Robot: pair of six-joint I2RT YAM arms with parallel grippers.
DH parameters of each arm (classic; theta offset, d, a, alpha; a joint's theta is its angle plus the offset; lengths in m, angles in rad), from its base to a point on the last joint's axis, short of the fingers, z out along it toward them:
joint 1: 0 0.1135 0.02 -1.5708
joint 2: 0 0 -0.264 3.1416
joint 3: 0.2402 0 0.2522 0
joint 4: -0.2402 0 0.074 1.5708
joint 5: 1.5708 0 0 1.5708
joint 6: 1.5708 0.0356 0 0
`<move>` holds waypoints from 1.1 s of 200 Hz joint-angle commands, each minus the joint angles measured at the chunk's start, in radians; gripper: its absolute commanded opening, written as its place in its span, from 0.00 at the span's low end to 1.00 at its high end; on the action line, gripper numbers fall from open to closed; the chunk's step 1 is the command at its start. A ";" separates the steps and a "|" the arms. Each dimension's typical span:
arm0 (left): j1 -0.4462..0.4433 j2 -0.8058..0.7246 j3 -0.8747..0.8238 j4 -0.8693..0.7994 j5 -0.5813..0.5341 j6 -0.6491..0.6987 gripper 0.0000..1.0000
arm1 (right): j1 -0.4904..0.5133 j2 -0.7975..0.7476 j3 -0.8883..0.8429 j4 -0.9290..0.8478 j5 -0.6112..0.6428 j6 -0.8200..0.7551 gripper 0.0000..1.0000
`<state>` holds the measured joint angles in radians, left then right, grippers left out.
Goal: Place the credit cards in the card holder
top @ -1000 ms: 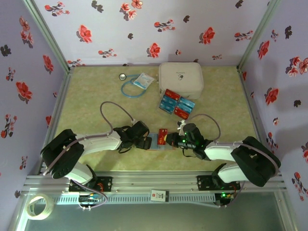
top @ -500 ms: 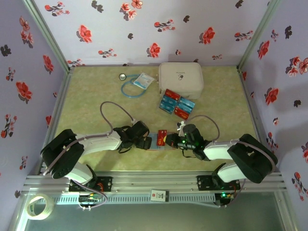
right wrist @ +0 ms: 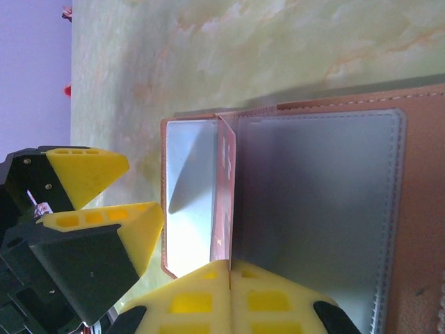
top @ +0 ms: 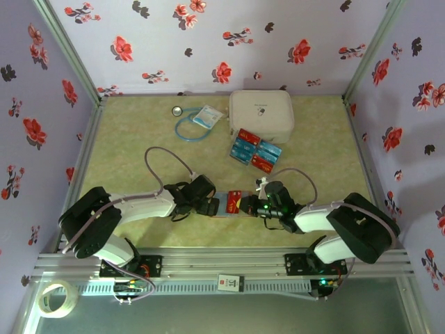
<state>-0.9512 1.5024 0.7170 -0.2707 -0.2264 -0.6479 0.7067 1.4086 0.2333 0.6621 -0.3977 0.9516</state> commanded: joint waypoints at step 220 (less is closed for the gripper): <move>-0.009 0.002 -0.016 -0.031 -0.030 -0.004 1.00 | -0.012 0.070 -0.032 0.026 -0.045 -0.009 0.00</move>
<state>-0.9512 1.5024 0.7170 -0.2741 -0.2287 -0.6479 0.7010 1.4494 0.2138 0.7090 -0.4332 0.9516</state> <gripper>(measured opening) 0.997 0.039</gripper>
